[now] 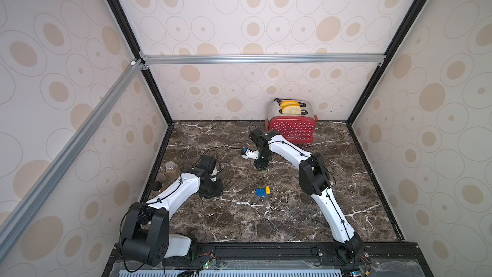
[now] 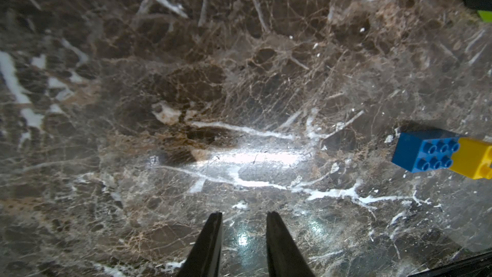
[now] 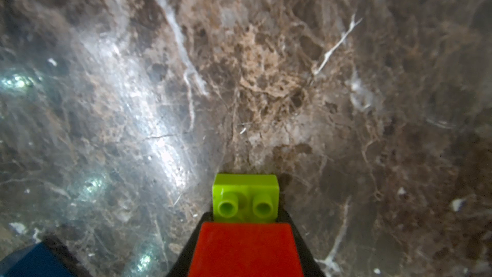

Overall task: Assemble the number 5 with lego
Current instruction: Pick up the lego brick from the center of the board.

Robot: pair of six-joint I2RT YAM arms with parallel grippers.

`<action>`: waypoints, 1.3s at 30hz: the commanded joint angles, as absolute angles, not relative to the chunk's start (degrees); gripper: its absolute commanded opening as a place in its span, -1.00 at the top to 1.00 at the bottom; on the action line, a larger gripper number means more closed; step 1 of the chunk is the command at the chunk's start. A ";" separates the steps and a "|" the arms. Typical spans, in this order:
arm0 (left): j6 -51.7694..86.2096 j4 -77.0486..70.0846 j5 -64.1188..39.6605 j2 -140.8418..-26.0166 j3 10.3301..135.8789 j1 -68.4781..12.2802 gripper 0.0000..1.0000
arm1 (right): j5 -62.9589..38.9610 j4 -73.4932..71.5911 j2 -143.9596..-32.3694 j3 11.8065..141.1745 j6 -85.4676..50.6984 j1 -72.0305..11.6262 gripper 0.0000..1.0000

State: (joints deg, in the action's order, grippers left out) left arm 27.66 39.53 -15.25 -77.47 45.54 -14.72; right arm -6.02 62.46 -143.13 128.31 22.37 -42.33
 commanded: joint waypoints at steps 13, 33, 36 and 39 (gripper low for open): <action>31.10 34.50 -18.06 -80.64 45.58 -15.05 0.36 | -3.31 57.54 -118.73 103.18 18.56 -37.73 0.49; 23.87 35.77 -21.91 -99.31 63.02 -27.74 0.38 | -4.12 51.56 -87.93 67.51 1.02 -36.31 0.48; 22.67 35.77 -20.65 -101.45 65.33 -29.37 0.38 | -4.98 51.28 -83.29 64.26 -0.44 -36.46 0.47; 21.68 38.22 -20.58 -104.06 68.29 -30.07 0.38 | -5.37 51.06 -79.50 61.31 -1.46 -36.48 0.47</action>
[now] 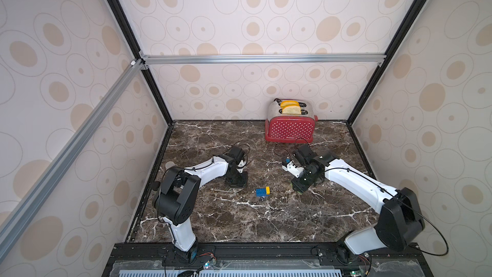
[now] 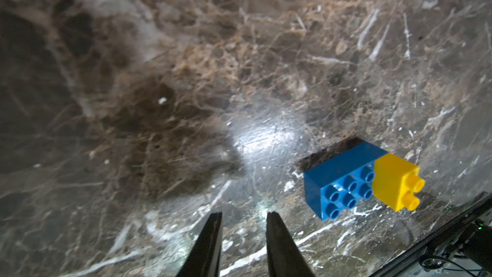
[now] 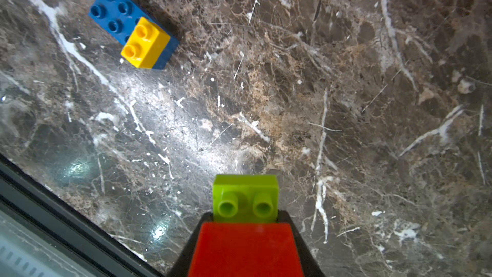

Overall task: Assemble the number 5 with lego
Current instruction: Pick up the lego brick from the center of the board, then adjust the lego brick at the center of the board.

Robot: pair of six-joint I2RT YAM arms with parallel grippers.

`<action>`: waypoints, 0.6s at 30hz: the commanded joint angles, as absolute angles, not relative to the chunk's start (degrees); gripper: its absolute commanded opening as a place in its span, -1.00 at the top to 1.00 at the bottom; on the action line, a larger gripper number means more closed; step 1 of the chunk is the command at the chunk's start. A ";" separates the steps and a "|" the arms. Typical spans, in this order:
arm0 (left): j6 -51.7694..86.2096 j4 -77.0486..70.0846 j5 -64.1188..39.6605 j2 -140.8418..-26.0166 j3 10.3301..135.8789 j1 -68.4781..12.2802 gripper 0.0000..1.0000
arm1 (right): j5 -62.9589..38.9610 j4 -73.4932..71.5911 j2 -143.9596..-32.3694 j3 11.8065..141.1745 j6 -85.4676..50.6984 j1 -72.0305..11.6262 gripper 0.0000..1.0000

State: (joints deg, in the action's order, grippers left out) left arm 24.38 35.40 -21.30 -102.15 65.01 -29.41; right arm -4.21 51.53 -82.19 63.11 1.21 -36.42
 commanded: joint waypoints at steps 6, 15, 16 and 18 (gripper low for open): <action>20.09 39.81 -20.48 -108.41 72.83 -30.70 0.38 | -8.52 49.45 -75.99 56.20 -3.71 -38.33 0.46; 18.73 39.73 -20.49 -110.15 72.61 -34.22 0.38 | -13.27 40.38 -82.72 54.32 -8.18 -46.49 0.47; 18.63 39.57 -20.57 -109.96 71.75 -34.19 0.38 | -14.18 39.11 -83.59 54.10 -8.72 -46.79 0.47; 18.37 39.29 -20.57 -109.39 70.09 -34.19 0.38 | -15.23 37.72 -85.17 53.88 -9.01 -47.35 0.47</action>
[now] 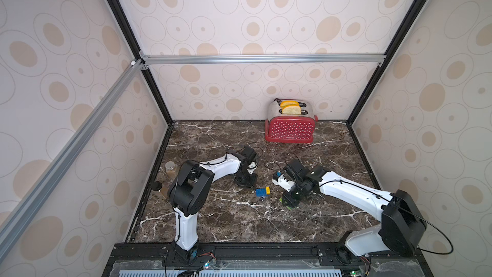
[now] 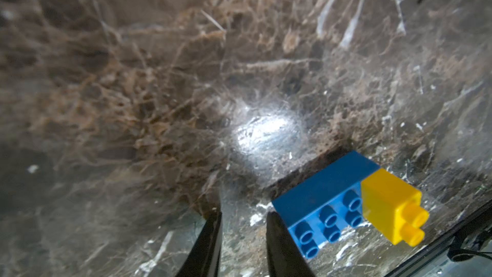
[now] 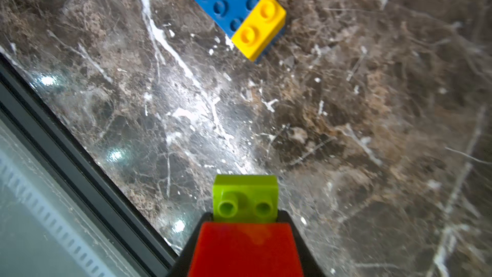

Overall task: Assemble the number 5 with lego
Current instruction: Adjust the lego brick at the center of the board.

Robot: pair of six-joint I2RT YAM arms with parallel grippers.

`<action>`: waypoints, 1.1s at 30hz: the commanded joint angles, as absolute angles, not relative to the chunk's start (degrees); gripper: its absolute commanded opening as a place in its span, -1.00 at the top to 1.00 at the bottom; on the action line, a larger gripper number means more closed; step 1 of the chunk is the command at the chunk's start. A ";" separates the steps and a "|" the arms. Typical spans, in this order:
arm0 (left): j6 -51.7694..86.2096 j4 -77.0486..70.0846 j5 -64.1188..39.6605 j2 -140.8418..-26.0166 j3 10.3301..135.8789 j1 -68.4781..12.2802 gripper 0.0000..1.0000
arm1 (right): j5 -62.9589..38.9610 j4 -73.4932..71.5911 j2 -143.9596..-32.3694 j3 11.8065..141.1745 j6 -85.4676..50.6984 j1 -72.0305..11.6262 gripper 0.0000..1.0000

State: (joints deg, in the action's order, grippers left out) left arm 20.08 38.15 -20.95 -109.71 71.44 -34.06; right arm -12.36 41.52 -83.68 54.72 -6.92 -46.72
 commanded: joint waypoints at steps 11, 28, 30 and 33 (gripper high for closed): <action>20.94 36.74 -20.50 -103.27 61.03 -34.30 0.40 | -19.71 29.69 -93.70 52.75 -10.16 -47.91 0.47; 28.34 37.82 -11.34 -88.54 50.68 -30.31 0.39 | -15.24 24.96 -101.74 58.60 -12.58 -42.37 0.49; 28.37 38.54 -11.11 -87.20 50.30 -29.97 0.39 | -15.25 25.57 -103.54 61.08 -11.72 -41.90 0.49; 28.65 39.35 -10.89 -85.60 49.68 -29.76 0.38 | -15.38 25.96 -106.06 64.29 -10.95 -41.65 0.49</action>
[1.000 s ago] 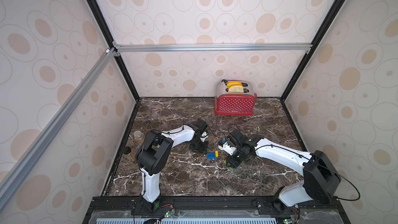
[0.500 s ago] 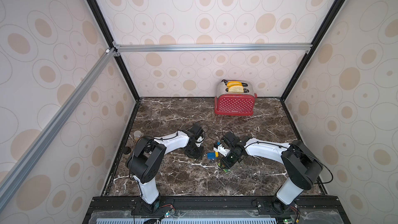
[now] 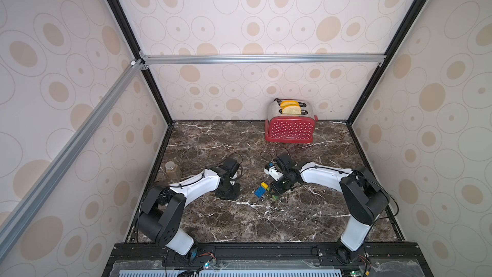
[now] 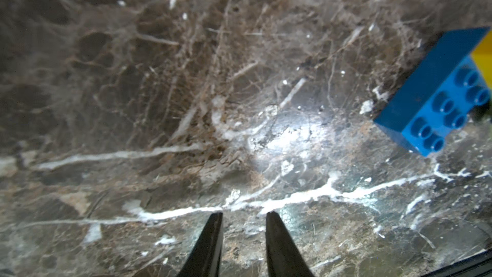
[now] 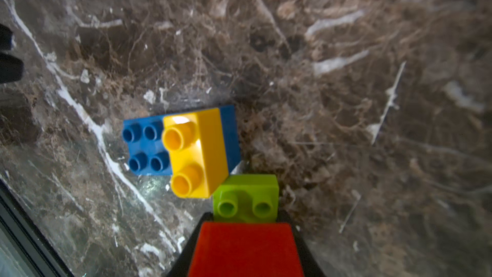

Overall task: Assemble the number 5 with lego
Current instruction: Adjust the lego brick at the center of the board.

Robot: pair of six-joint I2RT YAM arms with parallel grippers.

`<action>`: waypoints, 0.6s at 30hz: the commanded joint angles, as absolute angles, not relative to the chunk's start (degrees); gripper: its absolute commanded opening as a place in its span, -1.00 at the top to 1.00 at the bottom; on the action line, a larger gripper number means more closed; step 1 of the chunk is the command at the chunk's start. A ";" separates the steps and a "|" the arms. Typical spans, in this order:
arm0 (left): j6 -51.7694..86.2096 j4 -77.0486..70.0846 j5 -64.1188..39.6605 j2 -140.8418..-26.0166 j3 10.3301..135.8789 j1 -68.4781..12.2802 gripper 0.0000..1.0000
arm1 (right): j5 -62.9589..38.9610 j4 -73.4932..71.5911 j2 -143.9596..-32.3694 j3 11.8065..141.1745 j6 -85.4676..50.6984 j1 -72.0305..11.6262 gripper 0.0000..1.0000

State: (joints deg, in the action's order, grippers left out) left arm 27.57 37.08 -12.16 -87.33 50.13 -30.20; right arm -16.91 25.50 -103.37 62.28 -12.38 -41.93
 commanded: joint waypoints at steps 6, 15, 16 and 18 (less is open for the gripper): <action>28.41 41.34 -9.50 -82.41 48.20 -29.28 0.38 | -17.75 26.70 -111.07 70.28 -10.50 -41.56 0.49; 26.19 42.79 -9.48 -82.62 48.23 -28.65 0.38 | -19.51 30.11 -114.28 76.42 -8.45 -42.19 0.50; 25.91 42.57 -10.07 -83.09 48.49 -28.70 0.38 | -19.16 30.59 -113.67 76.39 -8.27 -42.13 0.50; 25.32 41.71 -11.88 -84.07 48.93 -28.87 0.41 | -18.63 31.36 -112.38 75.87 -7.95 -41.88 0.49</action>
State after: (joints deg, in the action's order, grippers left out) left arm 26.96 41.10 -10.41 -82.74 47.66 -28.97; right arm -19.25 27.94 -113.30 75.72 -9.45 -41.80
